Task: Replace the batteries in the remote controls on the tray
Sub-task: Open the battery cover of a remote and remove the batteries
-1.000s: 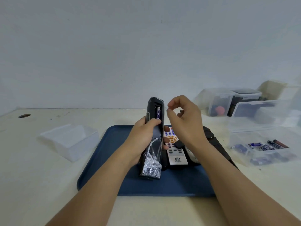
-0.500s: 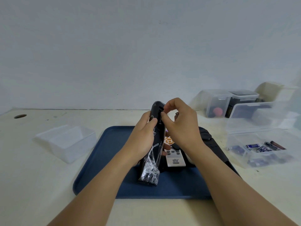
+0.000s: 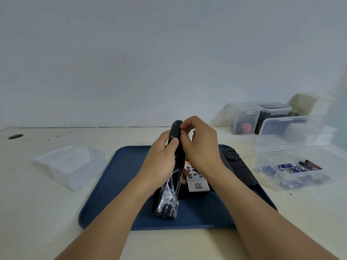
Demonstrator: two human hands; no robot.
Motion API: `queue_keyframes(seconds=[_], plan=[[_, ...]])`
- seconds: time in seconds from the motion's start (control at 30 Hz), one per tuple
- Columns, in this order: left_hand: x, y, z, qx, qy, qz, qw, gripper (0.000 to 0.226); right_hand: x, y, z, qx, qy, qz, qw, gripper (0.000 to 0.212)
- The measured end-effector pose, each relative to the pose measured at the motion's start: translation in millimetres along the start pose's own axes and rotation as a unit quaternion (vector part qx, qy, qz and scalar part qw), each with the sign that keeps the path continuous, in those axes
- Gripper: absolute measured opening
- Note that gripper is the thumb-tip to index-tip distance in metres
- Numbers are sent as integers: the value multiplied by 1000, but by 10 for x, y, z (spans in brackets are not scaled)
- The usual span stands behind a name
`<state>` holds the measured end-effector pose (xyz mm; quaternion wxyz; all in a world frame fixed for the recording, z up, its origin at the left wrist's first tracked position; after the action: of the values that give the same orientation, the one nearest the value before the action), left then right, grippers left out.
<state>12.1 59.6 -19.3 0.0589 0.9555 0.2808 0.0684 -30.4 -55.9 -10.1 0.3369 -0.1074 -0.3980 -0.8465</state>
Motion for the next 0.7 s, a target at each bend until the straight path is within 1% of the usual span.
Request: queue_keyframes(seconds=[0.17, 0.37, 0.53, 0.6, 0.7], plan=[[6, 48, 55, -6, 35, -20, 999, 28, -78, 0, -29, -8, 15, 26, 1000, 17], [7, 42, 89, -4, 35, -19, 999, 26, -88, 16, -50, -12, 21, 36, 999, 18], [-8, 54, 125, 6, -31, 5, 999, 25, -46, 16, -54, -12, 34, 7, 999, 16], [-8, 58, 148, 13, -48, 2, 999, 26, -22, 8, -69, -39, 58, 2, 998, 18], [-24, 82, 143, 6, -54, -5, 998, 26, 35, -6, -109, -119, 133, -44, 983, 17]])
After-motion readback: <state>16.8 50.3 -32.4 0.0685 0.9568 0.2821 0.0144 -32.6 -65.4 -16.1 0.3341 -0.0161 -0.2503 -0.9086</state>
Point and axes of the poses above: each hand's wrist, its own y-axis towards the middle knuckle, its own x-axis out of the back of the hand, z = x × y, the point moved 4 cm from there along y, towards the middle knuckle, and after that the axes turned 11 degrees about z, right-handed, at the moved point
